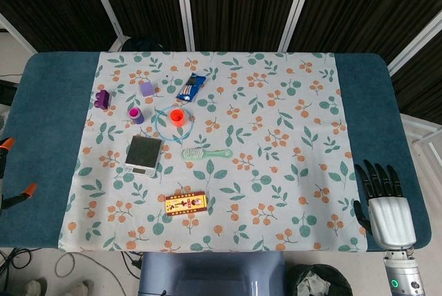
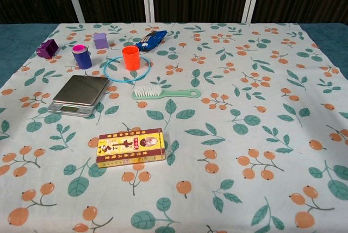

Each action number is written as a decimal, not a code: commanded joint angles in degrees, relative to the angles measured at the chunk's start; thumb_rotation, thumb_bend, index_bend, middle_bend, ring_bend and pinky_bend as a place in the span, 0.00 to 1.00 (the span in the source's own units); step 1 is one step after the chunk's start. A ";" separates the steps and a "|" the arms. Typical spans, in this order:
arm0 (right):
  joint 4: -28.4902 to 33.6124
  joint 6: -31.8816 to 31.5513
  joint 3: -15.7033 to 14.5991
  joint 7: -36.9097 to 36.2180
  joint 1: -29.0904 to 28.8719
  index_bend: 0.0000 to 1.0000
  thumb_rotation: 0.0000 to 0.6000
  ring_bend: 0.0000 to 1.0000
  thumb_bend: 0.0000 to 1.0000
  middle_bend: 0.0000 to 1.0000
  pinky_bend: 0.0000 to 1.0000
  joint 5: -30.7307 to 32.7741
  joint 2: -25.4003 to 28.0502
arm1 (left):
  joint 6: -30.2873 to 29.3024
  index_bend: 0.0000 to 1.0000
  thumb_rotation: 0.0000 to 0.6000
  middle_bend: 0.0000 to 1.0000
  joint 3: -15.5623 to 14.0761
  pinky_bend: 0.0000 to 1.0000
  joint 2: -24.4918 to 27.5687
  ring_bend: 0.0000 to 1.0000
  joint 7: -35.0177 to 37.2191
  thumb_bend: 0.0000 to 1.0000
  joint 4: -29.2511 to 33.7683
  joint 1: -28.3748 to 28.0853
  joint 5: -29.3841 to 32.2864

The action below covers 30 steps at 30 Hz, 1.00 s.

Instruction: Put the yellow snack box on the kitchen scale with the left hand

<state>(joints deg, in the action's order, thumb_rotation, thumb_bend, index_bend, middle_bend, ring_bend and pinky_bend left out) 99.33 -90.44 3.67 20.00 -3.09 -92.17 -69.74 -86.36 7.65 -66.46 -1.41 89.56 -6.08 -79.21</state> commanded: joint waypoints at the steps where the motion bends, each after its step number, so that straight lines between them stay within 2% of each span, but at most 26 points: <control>1: 0.01 -0.03 0.01 -0.04 0.02 0.03 1.00 0.06 0.51 0.07 0.01 0.00 0.03 | 0.00 0.07 1.00 0.06 0.01 0.04 0.00 0.01 0.01 0.15 0.01 0.02 0.04; 26: 0.00 -0.28 0.04 -0.32 0.25 0.03 1.00 0.06 0.51 0.07 0.01 -0.02 0.34 | 0.45 0.05 1.00 0.07 -0.34 0.04 -0.06 0.02 -0.75 0.15 0.32 -0.13 -0.16; 28: -0.04 -0.22 0.05 -0.34 0.22 0.03 1.00 0.06 0.51 0.07 0.01 0.00 0.33 | 0.60 0.05 1.00 0.11 -0.54 0.11 -0.02 0.09 -0.95 0.16 0.48 -0.16 -0.35; 30: -0.10 -0.07 0.08 -0.35 0.21 0.03 1.00 0.06 0.51 0.07 0.01 0.22 0.30 | 0.88 0.05 1.00 0.24 -0.92 0.28 0.15 0.24 -1.27 0.21 0.70 -0.26 -0.84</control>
<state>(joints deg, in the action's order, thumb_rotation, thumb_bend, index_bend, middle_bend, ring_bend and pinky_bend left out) 99.25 -90.55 3.74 19.66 -2.87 -92.00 -69.43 -85.63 6.91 -66.40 -2.51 90.14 -6.28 -79.83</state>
